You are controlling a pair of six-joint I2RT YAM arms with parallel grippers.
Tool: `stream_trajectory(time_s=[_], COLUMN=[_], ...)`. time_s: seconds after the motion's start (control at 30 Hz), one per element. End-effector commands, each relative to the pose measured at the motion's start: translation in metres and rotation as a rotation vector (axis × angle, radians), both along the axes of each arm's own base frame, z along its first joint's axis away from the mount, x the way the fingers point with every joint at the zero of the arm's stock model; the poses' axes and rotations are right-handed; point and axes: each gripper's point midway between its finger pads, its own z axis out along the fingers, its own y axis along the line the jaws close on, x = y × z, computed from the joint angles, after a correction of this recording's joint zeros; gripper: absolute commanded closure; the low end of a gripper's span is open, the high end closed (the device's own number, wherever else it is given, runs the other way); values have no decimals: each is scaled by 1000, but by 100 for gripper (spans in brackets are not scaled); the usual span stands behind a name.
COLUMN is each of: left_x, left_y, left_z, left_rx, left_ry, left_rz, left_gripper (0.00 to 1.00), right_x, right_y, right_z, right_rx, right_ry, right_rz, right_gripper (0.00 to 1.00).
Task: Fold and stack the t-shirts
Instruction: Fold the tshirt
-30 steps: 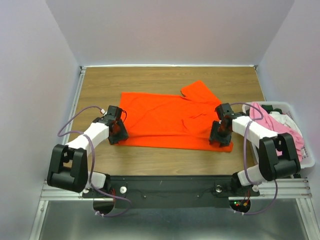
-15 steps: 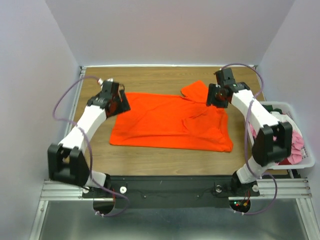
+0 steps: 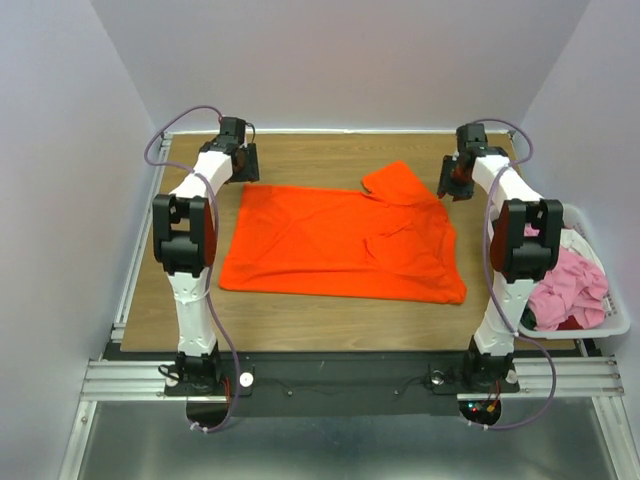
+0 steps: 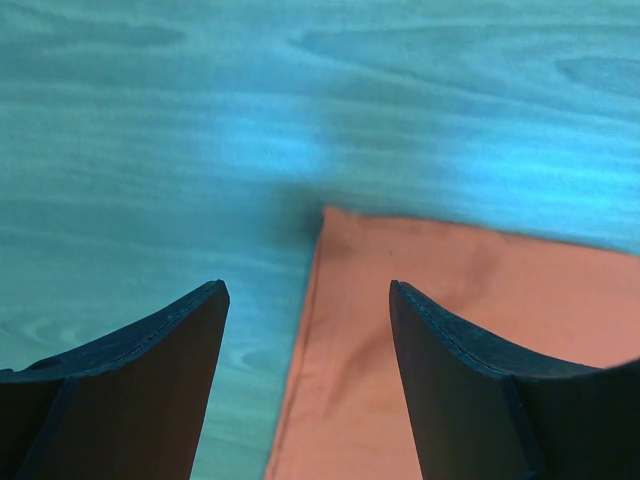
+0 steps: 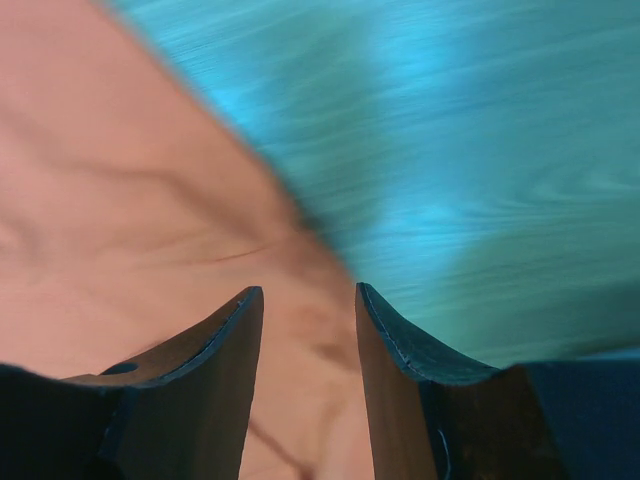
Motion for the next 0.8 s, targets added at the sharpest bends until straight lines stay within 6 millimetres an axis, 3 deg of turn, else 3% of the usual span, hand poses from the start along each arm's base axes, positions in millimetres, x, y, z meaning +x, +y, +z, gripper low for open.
stream_trajectory(time_s=[0.0,0.07,0.17,0.33,0.5,0.77], left_x=[20,27,31,34,41,34], left_y=[7,9,-2,-7,-1,-5], left_z=[21,15,2,-12,-27,-48], left_rx=[43,15,-39,-54,-31,-48], left_ry=[-60,-71,-60,-59,-27,19], left_rz=[-54,-65,-134,-155,-168,-188], left_gripper=[23,23,26,28,35,50], right_x=[18,16,16,18,18,20], right_y=[-4,-5,-16,-17,-18,-19], right_z=[12,4,-4,-6,-9,-12], right_rx=[18,18,24,38,45,48], right_ry=[-62,-48,-36,-40,-37,-39], right_rz=[13,12,-16,-20,-24,-33], right_gripper=[52,52,52,52,52,52])
